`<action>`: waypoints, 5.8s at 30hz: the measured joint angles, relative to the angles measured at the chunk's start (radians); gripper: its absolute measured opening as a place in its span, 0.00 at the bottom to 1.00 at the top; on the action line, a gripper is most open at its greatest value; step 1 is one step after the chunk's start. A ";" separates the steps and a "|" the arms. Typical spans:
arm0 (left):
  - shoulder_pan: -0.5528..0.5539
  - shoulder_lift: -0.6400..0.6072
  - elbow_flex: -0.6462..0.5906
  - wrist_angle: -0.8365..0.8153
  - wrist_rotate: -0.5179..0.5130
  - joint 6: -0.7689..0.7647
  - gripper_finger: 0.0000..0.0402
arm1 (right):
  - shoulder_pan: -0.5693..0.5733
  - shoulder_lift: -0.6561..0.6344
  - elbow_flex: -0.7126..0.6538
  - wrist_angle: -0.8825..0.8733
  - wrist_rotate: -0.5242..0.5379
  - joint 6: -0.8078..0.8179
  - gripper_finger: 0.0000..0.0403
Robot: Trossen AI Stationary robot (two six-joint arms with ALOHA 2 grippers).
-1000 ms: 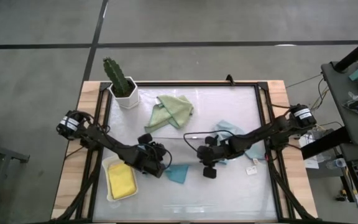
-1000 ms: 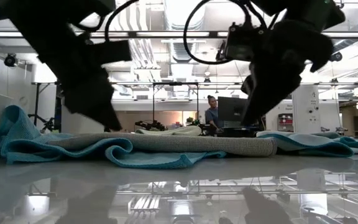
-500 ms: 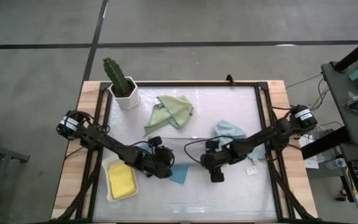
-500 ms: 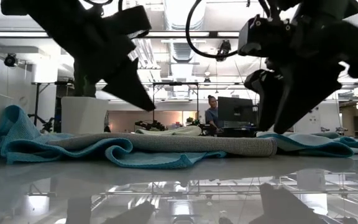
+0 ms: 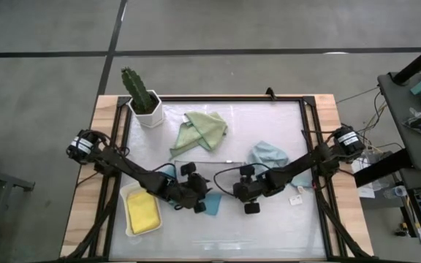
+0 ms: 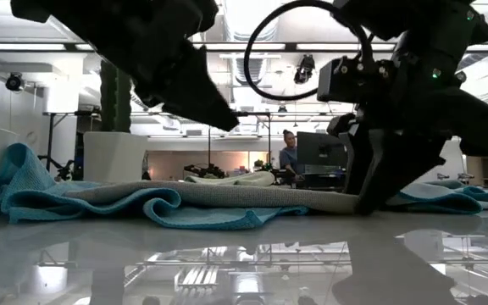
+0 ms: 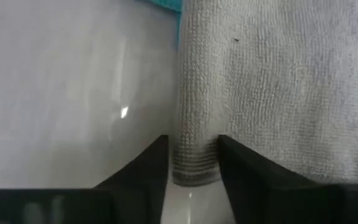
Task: Fold microfiber towels
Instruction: Fold the gray microfiber towel
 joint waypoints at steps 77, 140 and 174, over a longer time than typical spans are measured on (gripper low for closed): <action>0.015 0.160 0.012 0.442 -0.002 0.120 0.00 | -0.001 -0.011 -0.236 0.556 0.289 -0.132 0.52; -0.125 -0.017 -0.011 -0.144 0.204 -0.432 0.00 | -0.143 0.196 0.605 -0.363 -0.008 -0.763 0.02; -0.124 -0.090 -0.024 -0.473 0.149 -0.627 0.22 | -0.234 0.327 0.679 -0.204 0.025 -0.854 0.24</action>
